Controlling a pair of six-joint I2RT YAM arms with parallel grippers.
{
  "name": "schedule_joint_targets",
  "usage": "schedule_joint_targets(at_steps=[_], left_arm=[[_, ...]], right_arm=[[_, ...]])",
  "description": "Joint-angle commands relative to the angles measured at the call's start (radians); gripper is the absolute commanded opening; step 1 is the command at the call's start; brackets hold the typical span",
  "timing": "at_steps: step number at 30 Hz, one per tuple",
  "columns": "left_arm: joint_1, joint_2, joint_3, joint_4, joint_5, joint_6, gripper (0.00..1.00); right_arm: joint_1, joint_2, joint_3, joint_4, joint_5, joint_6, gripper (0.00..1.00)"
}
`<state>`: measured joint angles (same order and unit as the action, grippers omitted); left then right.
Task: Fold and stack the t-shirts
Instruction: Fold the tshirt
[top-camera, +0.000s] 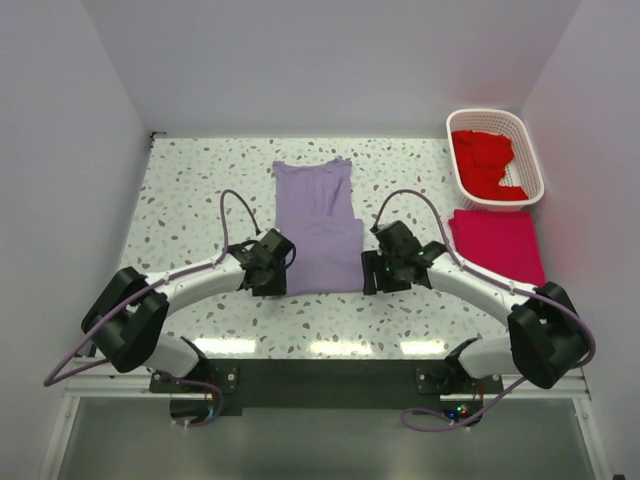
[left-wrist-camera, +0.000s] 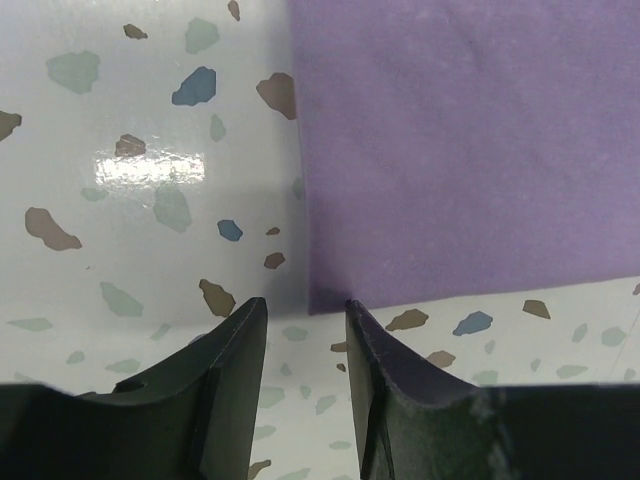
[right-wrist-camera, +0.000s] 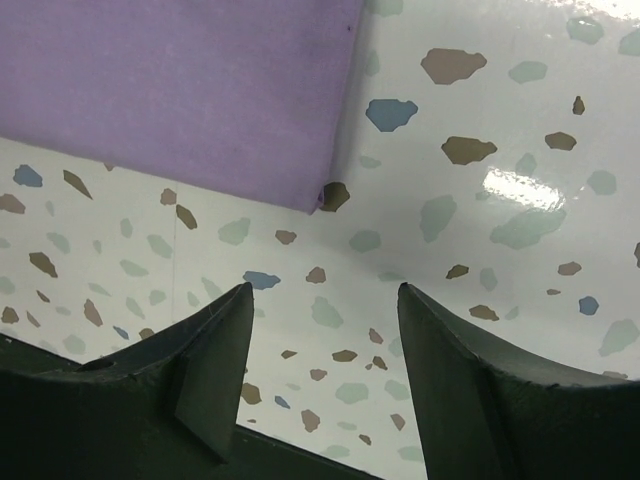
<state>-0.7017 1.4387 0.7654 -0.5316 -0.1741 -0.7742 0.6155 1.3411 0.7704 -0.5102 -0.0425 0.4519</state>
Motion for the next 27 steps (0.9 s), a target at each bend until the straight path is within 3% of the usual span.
schedule_joint_targets(at_steps=[1, 11, 15, 18, 27], left_arm=[[-0.007, 0.026, 0.018, 0.036, -0.031, 0.0, 0.42], [-0.019, 0.115, -0.04, 0.088, -0.008, -0.013, 0.38], [-0.028, 0.112, -0.049, 0.081, 0.004, -0.016, 0.22], [-0.033, 0.097, -0.052, 0.058, 0.012, -0.02, 0.03], [-0.041, 0.051, -0.072, 0.042, 0.025, -0.033, 0.0]], right_arm=[[0.018, 0.016, 0.043, -0.007, 0.039, -0.01, 0.63], [0.079, 0.078, 0.095, -0.033, 0.141, 0.013, 0.62], [0.098, 0.104, 0.119, -0.047, 0.164, 0.027, 0.61], [0.101, 0.124, 0.139, -0.05, 0.181, 0.039, 0.58], [0.112, 0.205, 0.147, -0.008, 0.161, 0.074, 0.47]])
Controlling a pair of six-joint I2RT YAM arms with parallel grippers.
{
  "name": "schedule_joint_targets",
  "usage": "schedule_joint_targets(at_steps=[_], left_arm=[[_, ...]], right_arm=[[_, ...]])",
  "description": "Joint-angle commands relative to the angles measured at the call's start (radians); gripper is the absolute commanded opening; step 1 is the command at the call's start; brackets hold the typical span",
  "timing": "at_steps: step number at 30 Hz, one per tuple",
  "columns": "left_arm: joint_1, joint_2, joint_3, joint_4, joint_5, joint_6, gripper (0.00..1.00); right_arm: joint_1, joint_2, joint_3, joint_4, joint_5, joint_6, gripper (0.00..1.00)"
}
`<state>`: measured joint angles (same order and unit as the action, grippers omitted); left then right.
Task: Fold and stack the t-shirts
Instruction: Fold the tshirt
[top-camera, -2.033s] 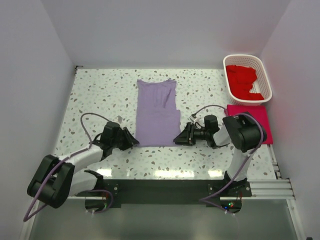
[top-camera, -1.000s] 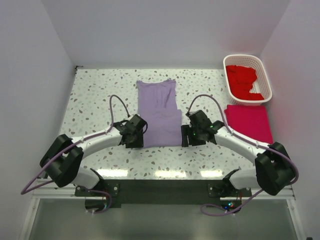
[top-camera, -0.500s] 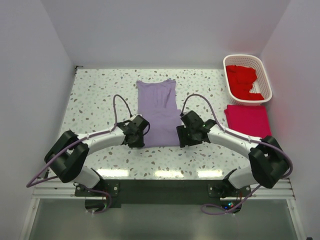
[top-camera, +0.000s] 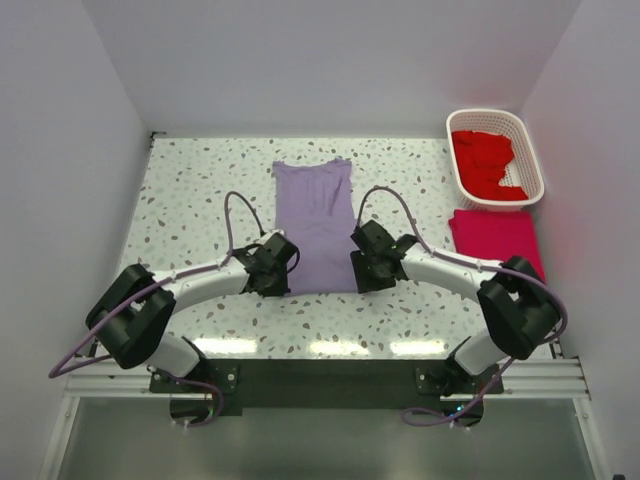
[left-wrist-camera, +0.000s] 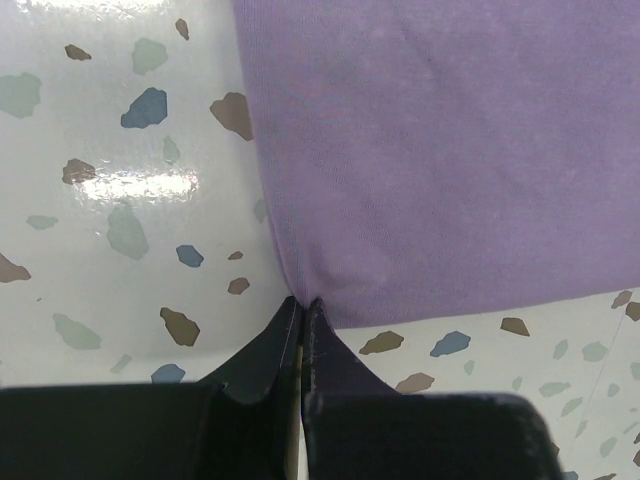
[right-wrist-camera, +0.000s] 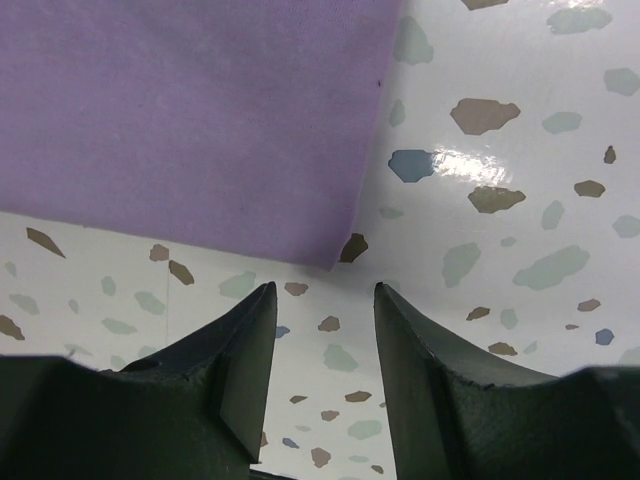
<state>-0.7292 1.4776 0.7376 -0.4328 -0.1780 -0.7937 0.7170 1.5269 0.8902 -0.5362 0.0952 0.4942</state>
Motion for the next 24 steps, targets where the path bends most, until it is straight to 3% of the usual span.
schedule_joint_targets(at_steps=[1, 8, 16, 24], left_arm=[[-0.015, 0.012, -0.047, -0.055, 0.031, -0.013, 0.0], [-0.016, 0.004, -0.063, -0.03, 0.052, -0.009, 0.0], [-0.016, 0.0, -0.066, -0.029, 0.055, -0.006, 0.0], [-0.016, -0.008, -0.07, -0.024, 0.057, -0.004, 0.0]], right_arm=[[0.01, 0.027, 0.026, 0.022, 0.024, 0.037, 0.47], [0.016, 0.075, 0.0, 0.076, 0.032, 0.063, 0.43], [0.019, 0.004, 0.044, -0.019, 0.061, 0.055, 0.43], [0.019, 0.079, 0.035, 0.033, 0.075, 0.058, 0.43]])
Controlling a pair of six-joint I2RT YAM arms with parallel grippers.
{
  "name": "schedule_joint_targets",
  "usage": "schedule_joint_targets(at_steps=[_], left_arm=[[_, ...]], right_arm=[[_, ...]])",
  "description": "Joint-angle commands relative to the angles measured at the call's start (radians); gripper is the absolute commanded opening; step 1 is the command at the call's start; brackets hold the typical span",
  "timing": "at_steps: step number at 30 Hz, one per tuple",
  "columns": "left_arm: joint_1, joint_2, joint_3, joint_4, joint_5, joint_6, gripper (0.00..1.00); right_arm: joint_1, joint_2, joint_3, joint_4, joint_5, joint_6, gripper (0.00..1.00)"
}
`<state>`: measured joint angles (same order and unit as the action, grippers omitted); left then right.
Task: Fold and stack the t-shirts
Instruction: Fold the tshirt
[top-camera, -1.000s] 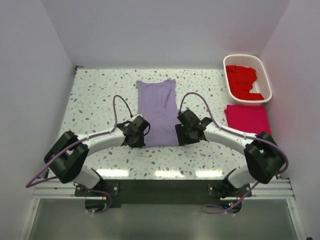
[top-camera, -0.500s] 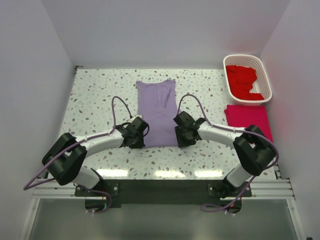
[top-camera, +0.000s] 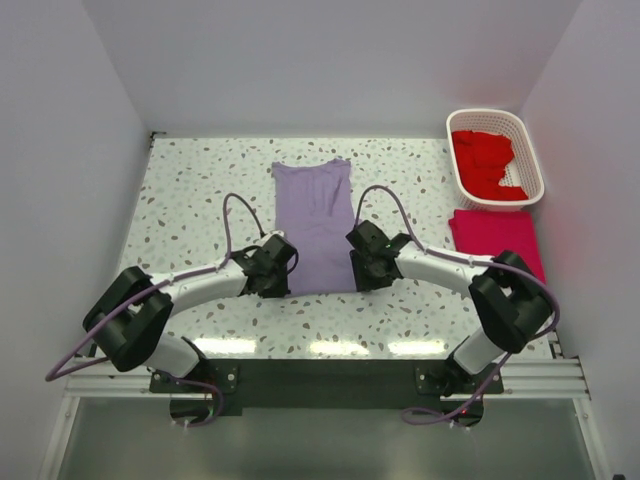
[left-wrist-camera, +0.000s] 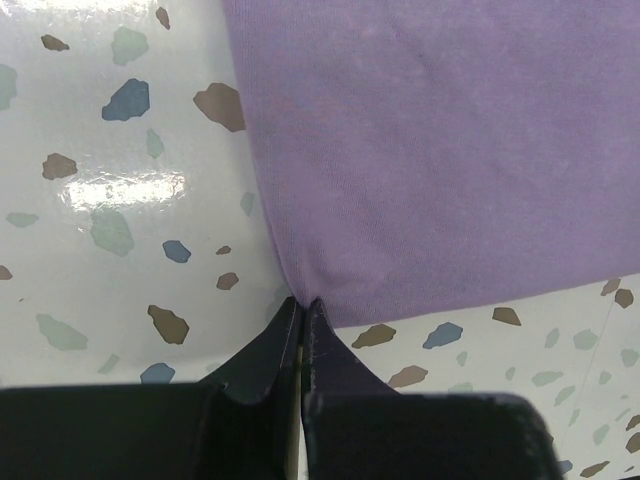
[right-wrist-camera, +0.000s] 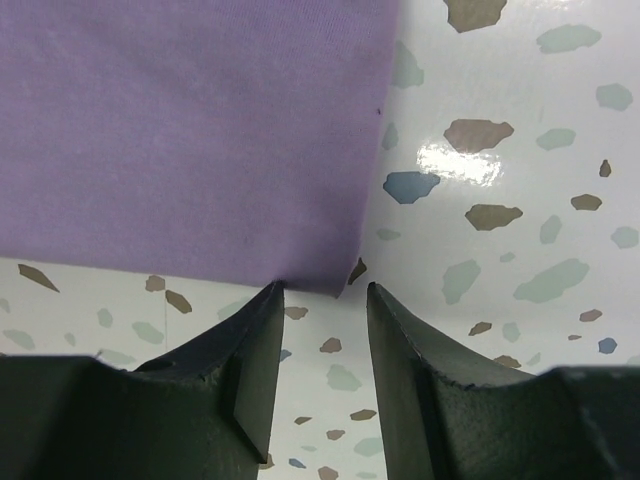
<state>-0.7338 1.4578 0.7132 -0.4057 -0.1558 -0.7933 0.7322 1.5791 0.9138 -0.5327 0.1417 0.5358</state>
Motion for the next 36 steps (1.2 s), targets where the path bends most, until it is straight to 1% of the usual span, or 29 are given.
schedule_joint_targets(at_steps=[1, 9, 11, 13, 16, 19, 20, 23, 26, 27, 28, 29, 30, 31, 32, 33, 34, 35, 36], left_arm=[[-0.01, 0.01, -0.046, -0.051, 0.033, -0.004, 0.0], [-0.012, 0.007, -0.05, -0.058, 0.036, -0.001, 0.0], [-0.012, -0.001, -0.054, -0.059, 0.038, -0.003, 0.0], [-0.012, -0.005, -0.063, -0.061, 0.032, -0.004, 0.0], [-0.01, 0.001, -0.064, -0.065, 0.027, -0.003, 0.0], [-0.01, 0.001, -0.066, -0.068, 0.038, 0.002, 0.0], [-0.01, -0.001, -0.067, -0.073, 0.045, 0.003, 0.0], [-0.022, -0.023, -0.067, -0.106, 0.071, 0.008, 0.0], [-0.091, -0.08, -0.069, -0.188, 0.07, -0.024, 0.0], [-0.14, -0.099, -0.078, -0.237, 0.07, -0.061, 0.0], [-0.169, -0.138, -0.084, -0.261, 0.076, -0.082, 0.0], [-0.202, -0.161, -0.092, -0.287, 0.082, -0.108, 0.0], [-0.281, -0.184, -0.103, -0.344, 0.091, -0.172, 0.0], [-0.329, -0.233, -0.103, -0.375, 0.11, -0.214, 0.0], [-0.384, -0.258, -0.103, -0.404, 0.116, -0.263, 0.0], [-0.498, -0.279, -0.098, -0.448, 0.124, -0.367, 0.0], [-0.551, -0.313, -0.1, -0.468, 0.148, -0.417, 0.0], [-0.596, -0.326, -0.098, -0.482, 0.151, -0.461, 0.0], [-0.665, -0.336, -0.092, -0.505, 0.179, -0.531, 0.0]], right_arm=[[0.004, 0.035, 0.01, 0.045, 0.029, 0.018, 0.42], [0.006, 0.105, -0.013, 0.039, 0.029, 0.02, 0.34], [0.006, 0.105, -0.036, 0.039, 0.024, 0.024, 0.3], [0.006, 0.104, -0.05, 0.042, 0.022, 0.026, 0.28], [0.007, 0.101, -0.064, 0.037, 0.025, 0.021, 0.2], [0.006, 0.093, -0.062, 0.019, 0.027, 0.006, 0.08], [0.009, 0.085, -0.064, 0.01, 0.021, -0.003, 0.0], [0.042, 0.041, -0.07, -0.056, 0.012, -0.017, 0.0], [0.13, -0.04, -0.088, -0.147, -0.034, 0.01, 0.0], [0.16, -0.065, -0.093, -0.173, -0.056, 0.024, 0.0], [0.229, -0.088, -0.096, -0.231, -0.069, 0.039, 0.0], [0.268, -0.108, -0.096, -0.266, -0.082, 0.059, 0.0], [0.309, -0.157, -0.093, -0.3, -0.091, 0.106, 0.0], [0.356, -0.178, -0.092, -0.367, -0.112, 0.131, 0.0], [0.448, -0.204, -0.086, -0.4, -0.12, 0.162, 0.0], [0.491, -0.238, -0.073, -0.432, -0.125, 0.217, 0.0], [0.566, -0.255, -0.066, -0.497, -0.132, 0.243, 0.0], [0.597, -0.267, -0.043, -0.528, -0.134, 0.286, 0.0], [0.62, -0.28, -0.029, -0.556, -0.133, 0.302, 0.0]])
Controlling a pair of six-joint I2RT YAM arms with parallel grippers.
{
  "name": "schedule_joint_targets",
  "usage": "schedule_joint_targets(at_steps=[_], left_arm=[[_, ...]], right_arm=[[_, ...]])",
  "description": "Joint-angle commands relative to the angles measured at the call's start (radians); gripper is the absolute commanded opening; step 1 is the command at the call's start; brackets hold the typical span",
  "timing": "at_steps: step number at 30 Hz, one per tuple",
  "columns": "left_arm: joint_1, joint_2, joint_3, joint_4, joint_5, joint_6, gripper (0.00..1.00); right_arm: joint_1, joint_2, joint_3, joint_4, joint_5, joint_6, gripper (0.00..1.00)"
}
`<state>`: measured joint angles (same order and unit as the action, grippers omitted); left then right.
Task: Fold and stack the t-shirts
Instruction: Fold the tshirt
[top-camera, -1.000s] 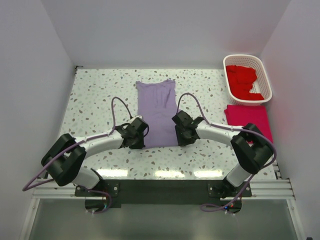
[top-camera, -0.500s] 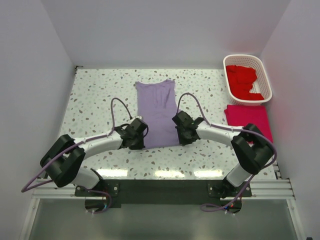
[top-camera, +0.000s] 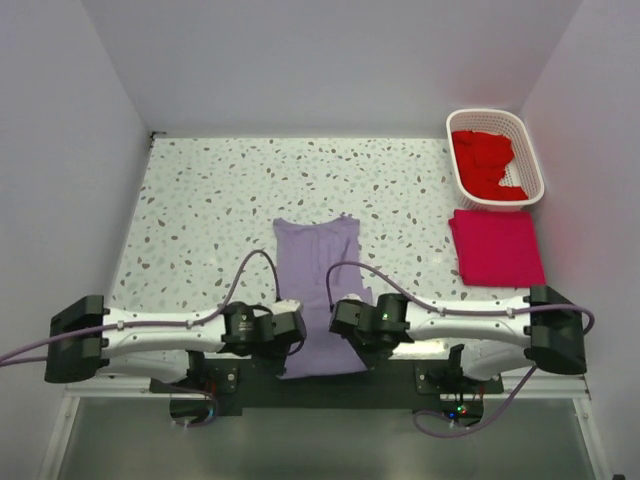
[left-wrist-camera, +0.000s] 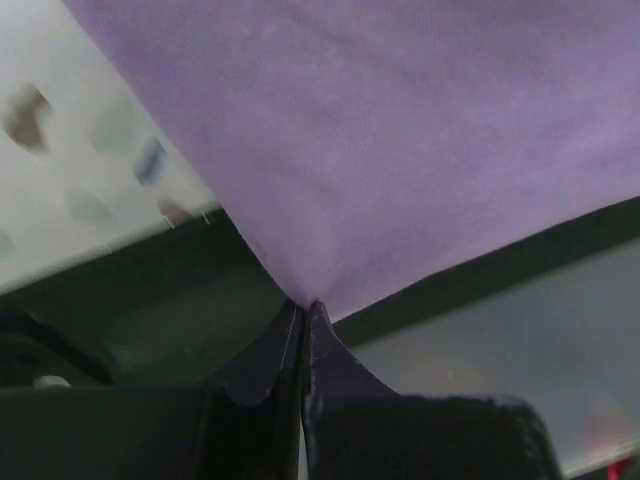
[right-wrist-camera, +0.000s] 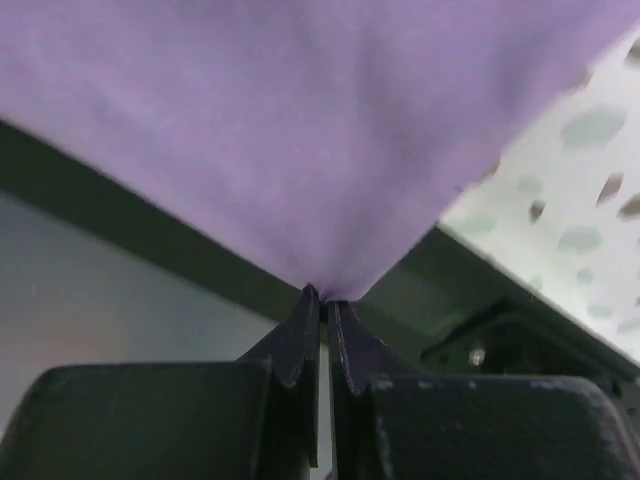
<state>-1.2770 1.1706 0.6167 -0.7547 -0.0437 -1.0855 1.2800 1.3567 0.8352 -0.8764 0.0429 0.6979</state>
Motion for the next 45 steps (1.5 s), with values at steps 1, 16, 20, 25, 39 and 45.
schedule_joint_targets(at_steps=[1, 16, 20, 25, 39, 45], left_arm=[[-0.145, -0.069, 0.012, -0.163, 0.079, -0.261, 0.0], [0.395, -0.011, 0.566, -0.351, -0.214, 0.263, 0.0], [0.499, 0.017, 0.594, -0.296, -0.193, 0.352, 0.0], [0.629, 0.075, 0.603, -0.172, -0.096, 0.444, 0.0], [0.852, 0.474, 0.727, 0.118, 0.022, 0.55, 0.0], [0.901, 0.701, 0.775, 0.215, 0.01, 0.556, 0.0]], right_arm=[[0.09, -0.089, 0.065, -0.257, -0.032, 0.149, 0.0], [-0.207, -0.007, 0.677, -0.444, 0.262, -0.153, 0.0], [-0.287, 0.045, 0.735, -0.397, 0.224, -0.241, 0.0], [-0.404, 0.123, 0.777, -0.319, 0.16, -0.319, 0.0], [-0.718, 0.422, 0.814, -0.075, -0.076, -0.457, 0.0], [-0.8, 0.614, 0.823, 0.056, -0.144, -0.449, 0.0]])
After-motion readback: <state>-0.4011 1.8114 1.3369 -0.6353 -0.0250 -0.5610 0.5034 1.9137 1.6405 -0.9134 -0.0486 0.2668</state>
